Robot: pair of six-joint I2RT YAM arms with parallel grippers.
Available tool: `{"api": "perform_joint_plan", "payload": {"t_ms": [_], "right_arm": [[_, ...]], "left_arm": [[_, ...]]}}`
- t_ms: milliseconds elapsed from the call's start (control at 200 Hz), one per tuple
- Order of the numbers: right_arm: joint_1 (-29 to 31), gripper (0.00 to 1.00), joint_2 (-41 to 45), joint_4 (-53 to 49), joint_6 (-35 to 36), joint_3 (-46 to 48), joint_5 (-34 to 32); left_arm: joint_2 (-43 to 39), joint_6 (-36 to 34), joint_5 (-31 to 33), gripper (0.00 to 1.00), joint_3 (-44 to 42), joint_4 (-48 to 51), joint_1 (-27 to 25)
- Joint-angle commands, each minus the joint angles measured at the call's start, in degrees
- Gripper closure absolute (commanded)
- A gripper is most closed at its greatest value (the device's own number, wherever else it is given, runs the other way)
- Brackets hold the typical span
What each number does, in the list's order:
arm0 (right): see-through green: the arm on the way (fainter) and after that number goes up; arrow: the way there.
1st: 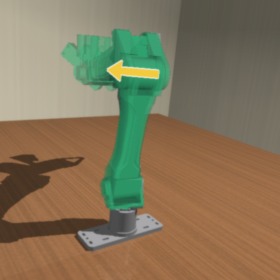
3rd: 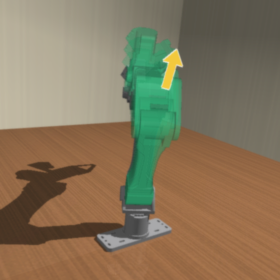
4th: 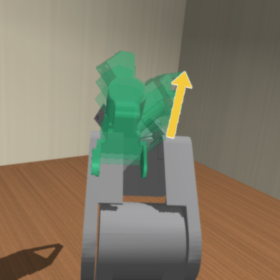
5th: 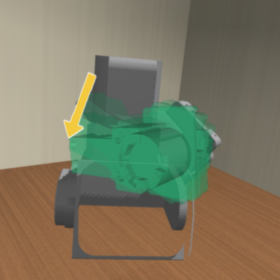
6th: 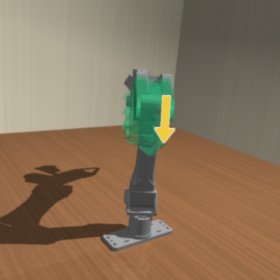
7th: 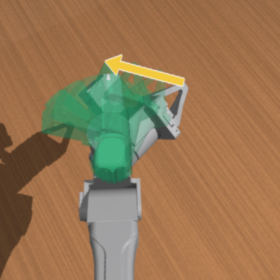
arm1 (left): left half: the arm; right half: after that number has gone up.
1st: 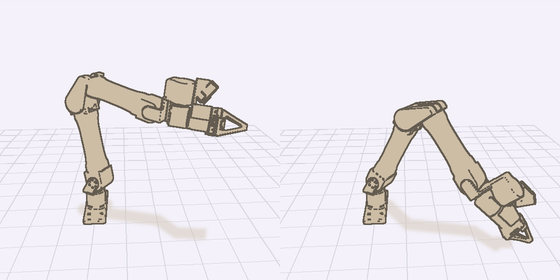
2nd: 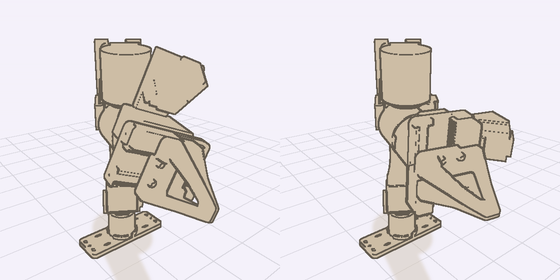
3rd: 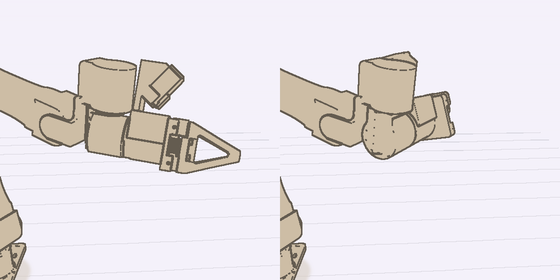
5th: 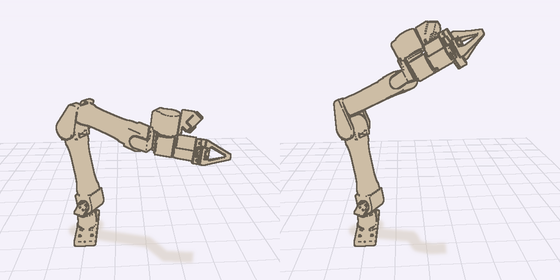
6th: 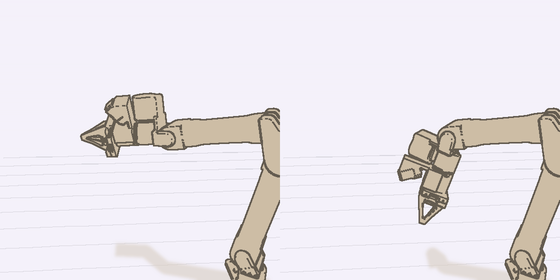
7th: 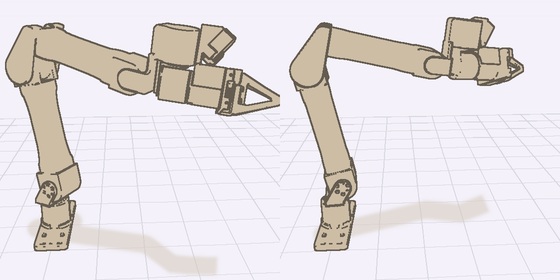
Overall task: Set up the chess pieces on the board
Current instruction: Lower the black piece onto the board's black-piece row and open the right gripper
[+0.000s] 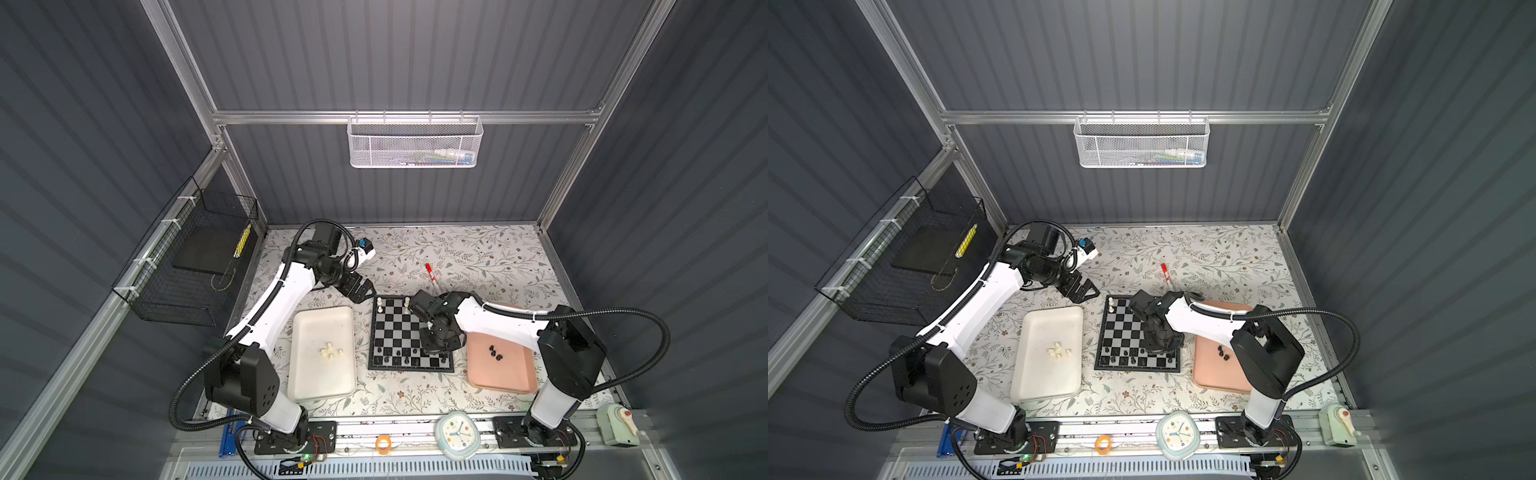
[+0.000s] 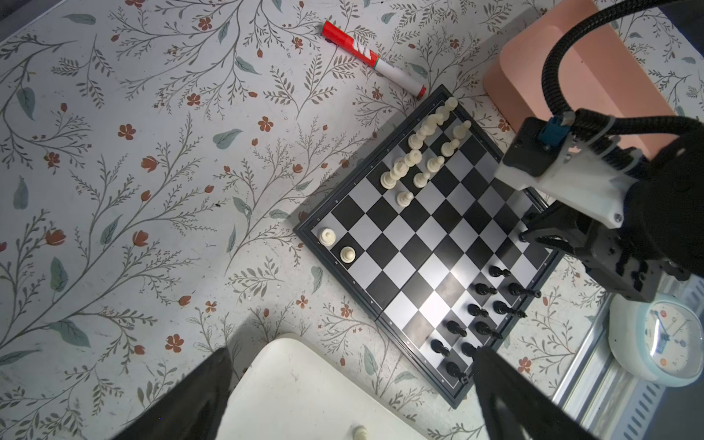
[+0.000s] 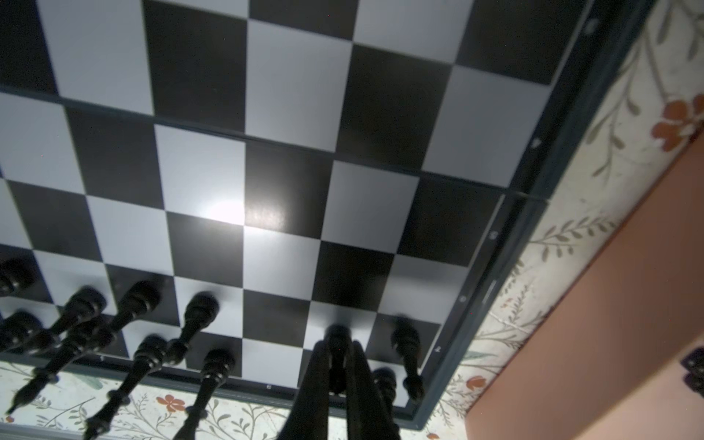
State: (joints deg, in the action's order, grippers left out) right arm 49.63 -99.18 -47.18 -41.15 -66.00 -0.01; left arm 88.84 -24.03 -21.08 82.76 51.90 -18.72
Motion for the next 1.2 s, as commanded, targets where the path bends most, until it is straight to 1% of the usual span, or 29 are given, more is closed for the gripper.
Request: {"api": "perform_joint_plan", "payload": {"t_ms": [0, 140, 570, 830, 955, 1015, 1131, 1196], "right_arm": [[0.4, 0.88, -0.7, -0.6, -0.5, 0.4, -0.8], [0.4, 0.83, -0.5, -0.7, -0.5, 0.1, -1.2], [0.9, 0.73, 0.6, -3.4, 0.2, -2.8, -2.3], [1.1, 0.71, 1.8, -6.3, 0.6, -5.2, -4.0], [1.0, 0.71, 3.6, -7.5, 1.1, -6.9, -4.0], [0.9, 0.72, 4.7, -9.1, 1.4, -8.6, -5.3], [-0.2, 0.73, 7.4, -11.3, 1.9, -11.2, -7.7], [-2.2, 0.73, 9.5, -11.5, 2.2, -10.7, -7.7]], "left_arm": [[-1.3, -1.1, -0.6, 0.01, -0.8, 1.3, -0.3], [-1.4, -1.1, -0.6, 0.01, -0.9, 1.4, -0.3], [-1.4, -1.2, -0.4, 0.00, -0.6, 1.5, -0.3], [-1.5, -1.3, 0.1, 0.00, -0.3, 1.8, -0.2], [-1.7, -1.6, 0.4, 0.00, -0.5, 1.8, -0.3], [-1.6, -1.8, 0.3, 0.00, -0.3, 2.0, -0.3], [-1.6, -2.0, -0.5, 0.00, 0.1, 2.4, -0.3], [-1.5, -2.1, -1.1, 0.00, 0.3, 2.6, -0.2]]}}
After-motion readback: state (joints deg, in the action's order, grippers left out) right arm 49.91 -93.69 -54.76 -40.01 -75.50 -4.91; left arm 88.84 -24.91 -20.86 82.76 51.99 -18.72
